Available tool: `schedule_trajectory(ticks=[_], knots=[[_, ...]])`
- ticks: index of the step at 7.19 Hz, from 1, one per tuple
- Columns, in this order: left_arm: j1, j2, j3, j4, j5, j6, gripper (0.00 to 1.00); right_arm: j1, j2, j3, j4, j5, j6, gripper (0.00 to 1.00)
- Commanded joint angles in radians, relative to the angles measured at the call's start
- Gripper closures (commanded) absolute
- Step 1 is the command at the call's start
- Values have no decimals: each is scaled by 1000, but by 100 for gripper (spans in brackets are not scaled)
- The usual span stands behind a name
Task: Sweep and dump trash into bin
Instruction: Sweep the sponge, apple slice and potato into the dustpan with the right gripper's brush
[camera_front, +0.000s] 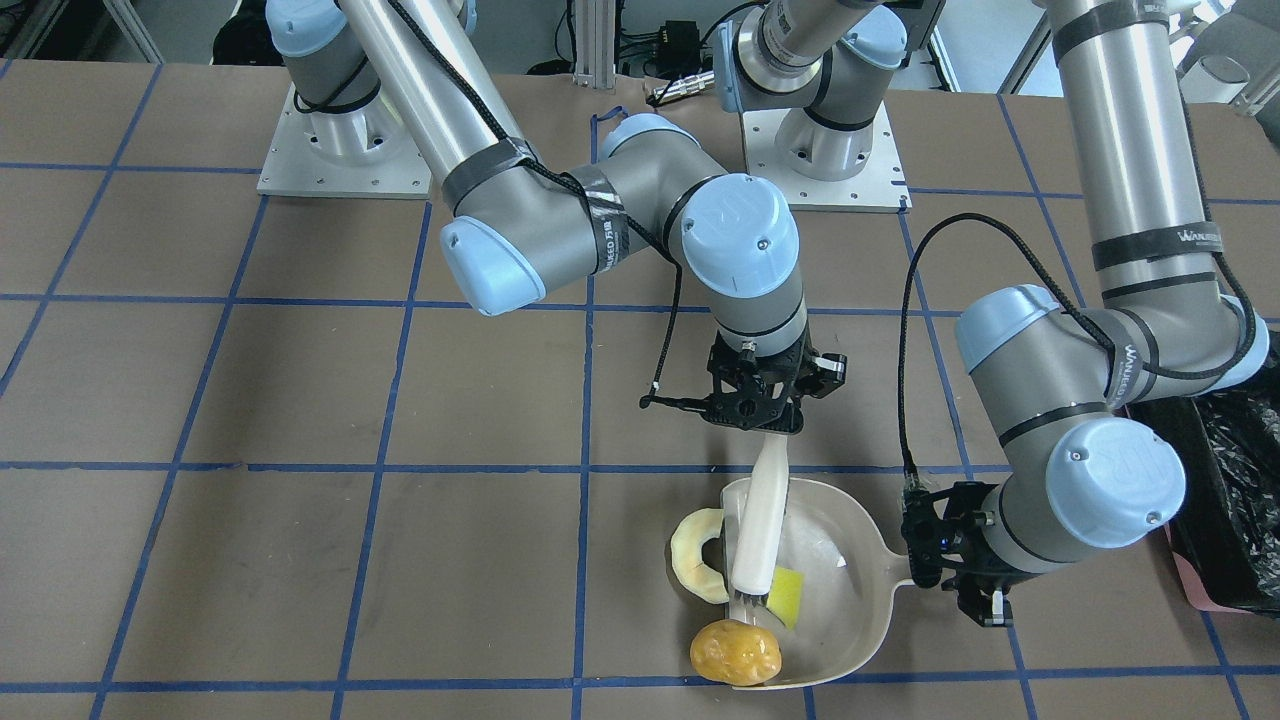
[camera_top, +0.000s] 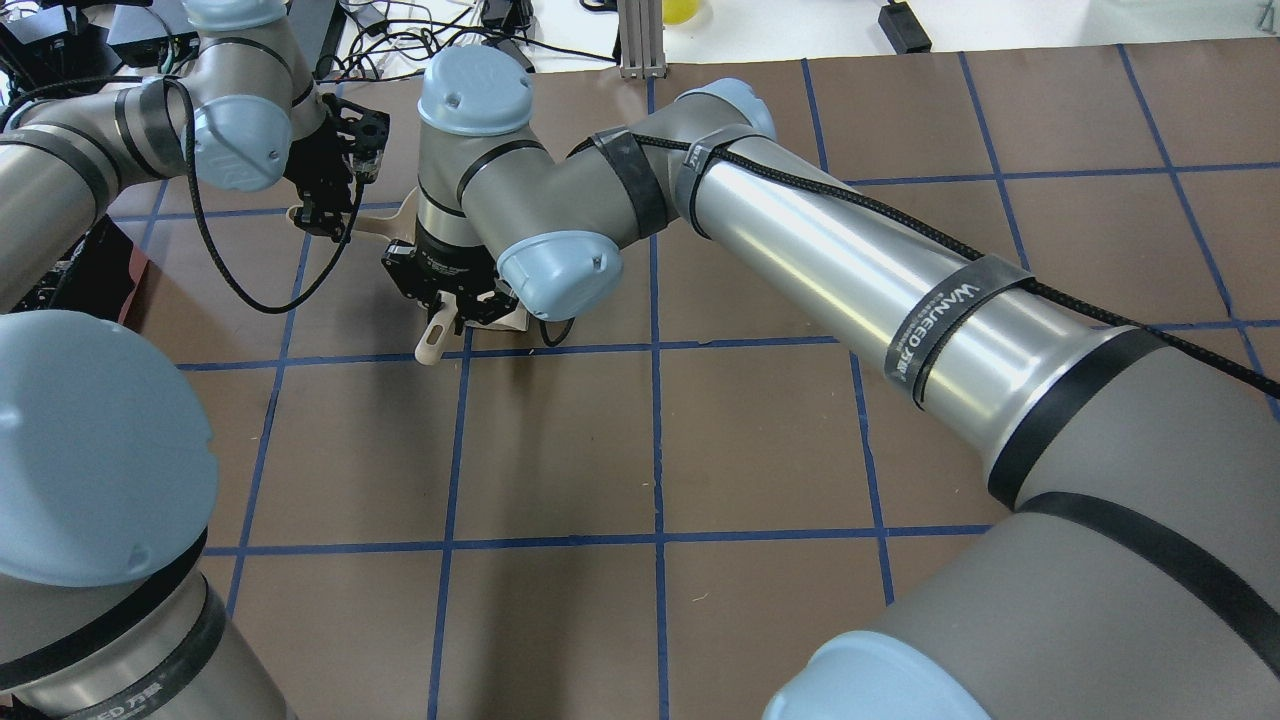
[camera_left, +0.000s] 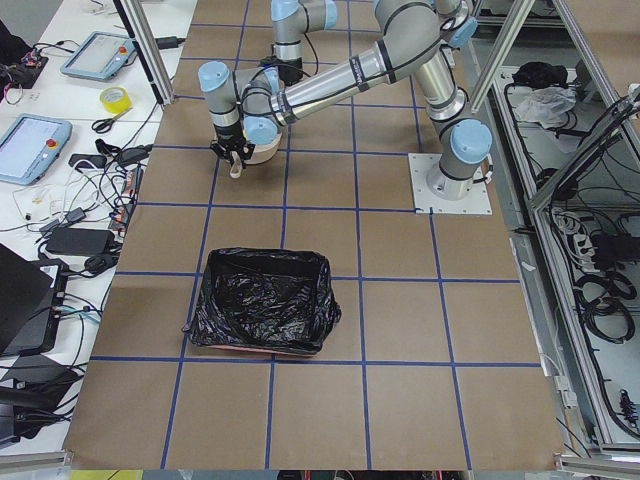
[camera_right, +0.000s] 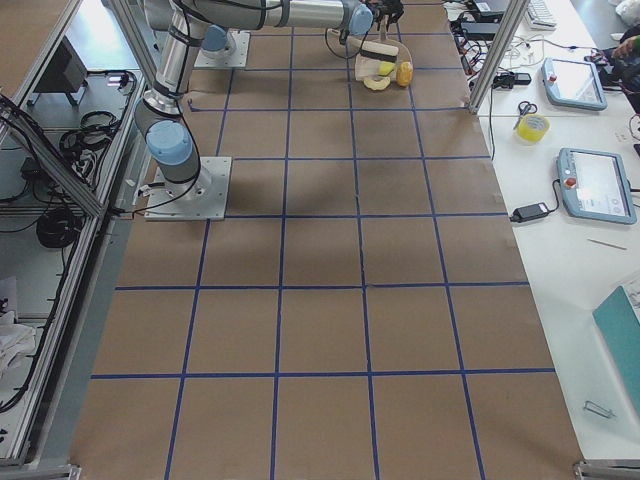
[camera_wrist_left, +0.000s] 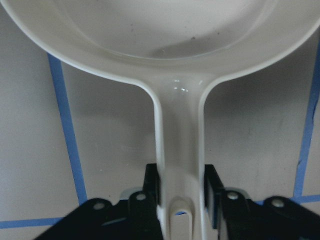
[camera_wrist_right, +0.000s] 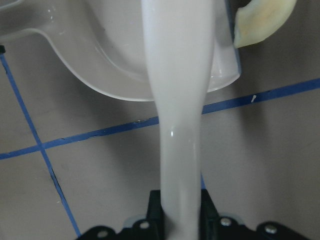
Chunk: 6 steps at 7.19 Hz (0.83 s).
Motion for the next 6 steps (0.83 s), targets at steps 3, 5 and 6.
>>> schedule_trajectory(ticks=[3,5,6], knots=[[-1,-2,-3,0,-2,0,100,-108,-18,12,29,-205,-202,100],[0,-2,-4,0,-3,-2,100,-145,11,10,23,-206,-278,100],[-1,-2,-3,0,-2,-2,100,-150,37,8,17,-227,-328,100]])
